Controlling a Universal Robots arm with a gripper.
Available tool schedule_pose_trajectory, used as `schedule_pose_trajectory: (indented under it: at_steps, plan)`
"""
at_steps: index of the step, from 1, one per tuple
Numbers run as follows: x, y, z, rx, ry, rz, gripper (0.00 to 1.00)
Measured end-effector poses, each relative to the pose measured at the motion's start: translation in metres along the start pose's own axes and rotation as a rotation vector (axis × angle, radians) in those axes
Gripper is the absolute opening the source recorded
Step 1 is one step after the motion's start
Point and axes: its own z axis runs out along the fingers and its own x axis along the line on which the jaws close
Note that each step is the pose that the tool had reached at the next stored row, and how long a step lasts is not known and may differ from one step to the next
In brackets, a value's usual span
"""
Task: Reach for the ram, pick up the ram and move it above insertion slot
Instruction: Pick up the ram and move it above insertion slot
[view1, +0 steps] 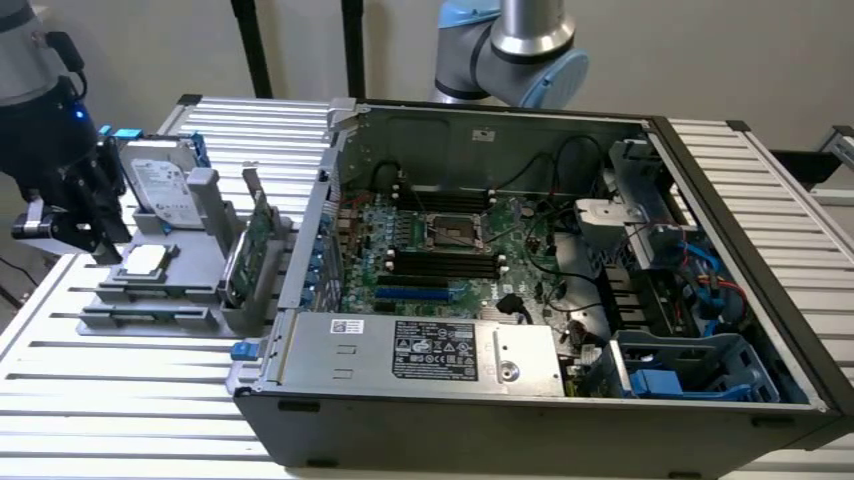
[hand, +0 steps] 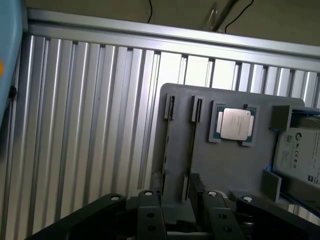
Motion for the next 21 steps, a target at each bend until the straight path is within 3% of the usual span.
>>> schedule_pose_trajectory:
  at_steps: [21]
  plan:
    - [0.006, 0.0029, 0.0383, -0.0001, 0.0001, -0.001, 0.36]
